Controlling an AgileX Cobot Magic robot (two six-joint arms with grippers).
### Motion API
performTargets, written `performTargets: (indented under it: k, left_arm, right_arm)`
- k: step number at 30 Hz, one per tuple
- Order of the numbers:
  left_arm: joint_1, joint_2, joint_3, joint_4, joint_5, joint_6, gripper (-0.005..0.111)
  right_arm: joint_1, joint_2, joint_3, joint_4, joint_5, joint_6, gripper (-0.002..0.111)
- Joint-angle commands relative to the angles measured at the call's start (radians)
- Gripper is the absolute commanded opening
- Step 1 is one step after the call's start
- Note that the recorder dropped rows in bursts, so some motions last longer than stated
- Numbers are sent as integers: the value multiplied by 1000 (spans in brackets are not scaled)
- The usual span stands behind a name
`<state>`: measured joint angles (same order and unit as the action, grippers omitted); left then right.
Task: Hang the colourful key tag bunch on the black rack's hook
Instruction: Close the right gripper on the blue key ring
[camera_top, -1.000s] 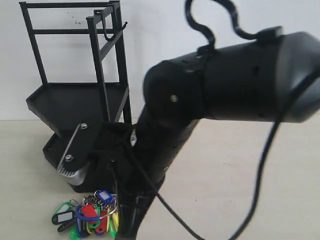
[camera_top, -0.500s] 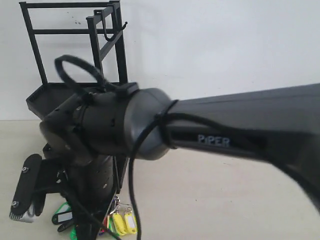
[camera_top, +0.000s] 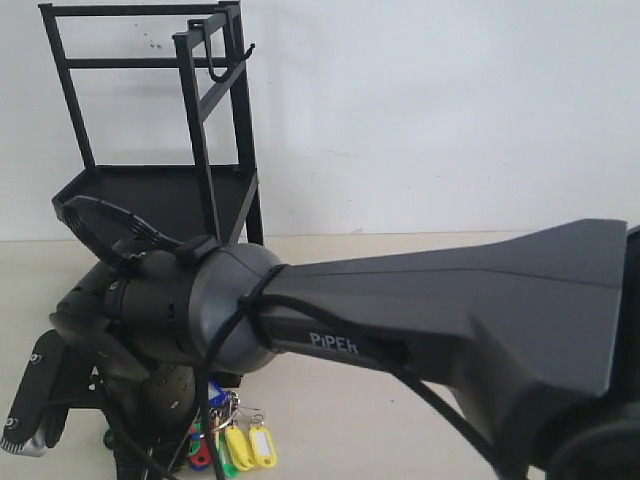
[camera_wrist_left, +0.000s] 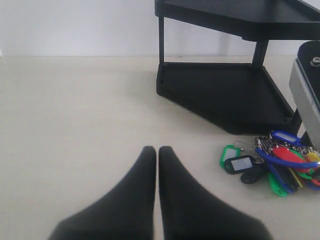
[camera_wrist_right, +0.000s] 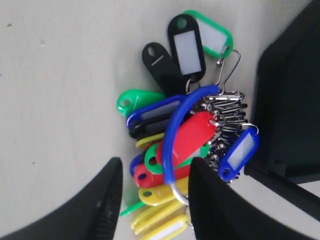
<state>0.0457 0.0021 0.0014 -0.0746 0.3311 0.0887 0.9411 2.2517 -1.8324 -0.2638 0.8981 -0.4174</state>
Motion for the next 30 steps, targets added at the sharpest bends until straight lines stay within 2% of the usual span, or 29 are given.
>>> performTargets:
  k: [1, 10, 20, 30]
  left_arm:
    - [4, -2, -1, -7, -15, -10, 4]
    - [4, -2, -1, -7, -15, -10, 4]
    - [4, -2, -1, -7, -15, -10, 4]
    - [4, -2, -1, -7, -15, -10, 4]
  right_arm:
    - [-4, 15, -7, -13, -49, 0, 40]
    - [-8, 60, -7, -68, -104, 5, 40]
    - [-72, 64, -7, -57, -122, 53, 40]
    - [-72, 64, -7, -37, -141, 47, 40]
